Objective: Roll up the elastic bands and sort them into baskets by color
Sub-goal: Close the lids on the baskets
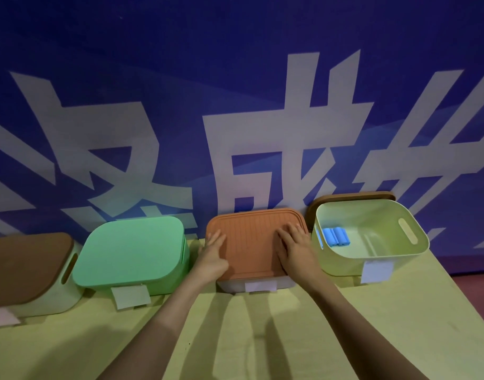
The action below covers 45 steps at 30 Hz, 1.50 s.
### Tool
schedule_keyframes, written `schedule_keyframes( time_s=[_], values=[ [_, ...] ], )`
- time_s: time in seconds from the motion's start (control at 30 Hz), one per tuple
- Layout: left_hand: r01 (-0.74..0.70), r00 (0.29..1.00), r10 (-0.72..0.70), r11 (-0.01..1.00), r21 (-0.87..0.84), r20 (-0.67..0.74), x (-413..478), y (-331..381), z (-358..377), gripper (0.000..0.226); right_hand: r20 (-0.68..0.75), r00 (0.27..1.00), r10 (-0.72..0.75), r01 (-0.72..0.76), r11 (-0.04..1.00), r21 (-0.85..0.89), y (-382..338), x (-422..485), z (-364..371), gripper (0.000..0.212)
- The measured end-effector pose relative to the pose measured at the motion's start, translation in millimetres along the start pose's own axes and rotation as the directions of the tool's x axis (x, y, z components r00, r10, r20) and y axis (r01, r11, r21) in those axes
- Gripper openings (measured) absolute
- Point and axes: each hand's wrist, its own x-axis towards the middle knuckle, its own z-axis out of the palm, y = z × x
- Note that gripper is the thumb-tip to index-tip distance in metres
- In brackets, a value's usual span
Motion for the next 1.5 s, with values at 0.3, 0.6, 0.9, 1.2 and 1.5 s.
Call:
schedule_keyframes(
  time_s=[0.3,0.6,0.9,1.2,1.5],
  values=[
    [-0.085,0.996,0.082,0.932,0.353,0.025,17.7,-3.7,14.0,0.104,0.104,0.994,0.027,-0.003,0.975,-0.224,-6.4,11.7,5.7,0.115],
    [-0.077,0.990,0.125,0.874,0.480,-0.070,12.8,-11.0,25.5,0.105,0.043,0.999,0.010,0.000,0.974,-0.228,-5.6,8.3,14.9,0.101],
    [-0.117,0.937,0.139,0.989,0.088,-0.321,9.1,-16.1,29.5,0.083,-0.063,0.998,0.000,-0.008,0.991,-0.137,-0.1,8.9,15.4,0.070],
    [-0.069,0.932,-0.151,0.821,-0.567,-0.331,2.5,-29.1,32.7,0.061,-0.206,0.952,0.226,-0.115,0.889,0.444,18.1,-15.5,17.3,0.047],
    [-0.089,0.951,-0.148,0.711,-0.698,-0.272,3.0,-37.7,36.0,0.072,-0.023,0.911,0.412,-0.213,0.517,0.829,21.5,-26.1,20.6,0.070]
  ],
)
